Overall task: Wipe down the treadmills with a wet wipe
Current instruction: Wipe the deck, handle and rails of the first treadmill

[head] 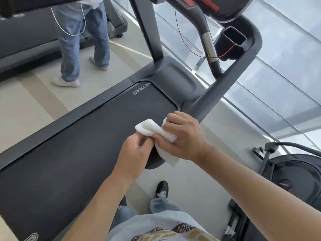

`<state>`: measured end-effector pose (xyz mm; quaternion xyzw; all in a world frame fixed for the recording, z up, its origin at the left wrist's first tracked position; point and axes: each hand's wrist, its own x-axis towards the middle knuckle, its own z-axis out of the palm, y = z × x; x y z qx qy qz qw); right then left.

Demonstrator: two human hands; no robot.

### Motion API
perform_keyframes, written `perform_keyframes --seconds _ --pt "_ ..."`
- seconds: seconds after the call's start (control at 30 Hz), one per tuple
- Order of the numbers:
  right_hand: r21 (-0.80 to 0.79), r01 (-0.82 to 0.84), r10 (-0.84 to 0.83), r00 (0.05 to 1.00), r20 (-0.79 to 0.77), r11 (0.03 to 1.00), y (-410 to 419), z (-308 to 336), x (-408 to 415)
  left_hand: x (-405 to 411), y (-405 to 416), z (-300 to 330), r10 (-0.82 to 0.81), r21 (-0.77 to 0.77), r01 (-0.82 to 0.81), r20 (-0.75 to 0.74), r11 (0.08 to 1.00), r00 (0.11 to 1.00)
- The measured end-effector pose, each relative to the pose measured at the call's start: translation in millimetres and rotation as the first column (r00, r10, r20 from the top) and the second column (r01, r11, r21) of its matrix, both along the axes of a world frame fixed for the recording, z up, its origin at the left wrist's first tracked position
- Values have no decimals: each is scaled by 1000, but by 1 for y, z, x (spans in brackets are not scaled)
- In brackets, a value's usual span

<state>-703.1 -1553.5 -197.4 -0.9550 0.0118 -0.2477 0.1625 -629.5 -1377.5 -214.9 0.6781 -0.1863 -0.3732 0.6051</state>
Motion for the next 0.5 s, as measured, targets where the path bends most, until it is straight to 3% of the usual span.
perform_keyframes --seconds 0.23,0.37,0.5 --pt "87 443 -444 896 -8 893 -105 12 8 -7 -32 14 -37 95 15 234 995 971" --pt "105 453 -454 891 -11 885 -95 10 5 -10 -54 20 -63 141 20 304 990 950" --pt "195 256 -264 964 17 947 -50 -2 -14 -17 -72 25 -92 201 10 401 979 912"
